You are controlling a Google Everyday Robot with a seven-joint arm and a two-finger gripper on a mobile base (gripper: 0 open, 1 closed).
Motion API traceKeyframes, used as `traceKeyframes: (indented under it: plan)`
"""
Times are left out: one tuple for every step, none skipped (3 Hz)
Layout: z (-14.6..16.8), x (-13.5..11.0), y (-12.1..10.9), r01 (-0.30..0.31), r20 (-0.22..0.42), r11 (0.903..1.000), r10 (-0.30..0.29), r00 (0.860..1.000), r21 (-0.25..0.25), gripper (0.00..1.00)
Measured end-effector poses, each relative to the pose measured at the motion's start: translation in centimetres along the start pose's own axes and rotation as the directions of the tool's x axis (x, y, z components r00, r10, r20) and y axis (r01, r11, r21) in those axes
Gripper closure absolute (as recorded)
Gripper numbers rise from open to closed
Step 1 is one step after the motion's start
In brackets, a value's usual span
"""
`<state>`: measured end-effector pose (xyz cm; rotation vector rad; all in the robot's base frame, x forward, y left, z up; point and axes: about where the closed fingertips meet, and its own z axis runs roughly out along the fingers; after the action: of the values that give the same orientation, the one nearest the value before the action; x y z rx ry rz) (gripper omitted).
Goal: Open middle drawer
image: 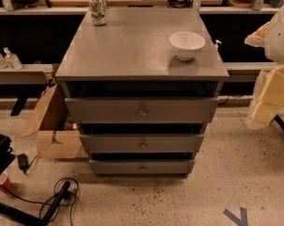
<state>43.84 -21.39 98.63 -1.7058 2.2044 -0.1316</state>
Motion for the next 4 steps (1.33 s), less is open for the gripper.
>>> traceKeyframes:
  plan:
    - [0.0, 0.0, 0.0, 0.0, 0.0, 1.0, 0.0, 1.0, 0.0, 0.0]
    - [10.5, 2.5, 0.8, -0.02, 0.068, 0.9998, 0.02, 0.997, -0.007, 0.0]
    - [18.1, 3.0, 1.3, -0.016, 0.098, 0.9999, 0.017, 0.995, -0.005, 0.0]
    - [20.8, 2.5, -0.1, -0.026, 0.139, 0.9984, 0.018, 0.99, 0.051, 0.0]
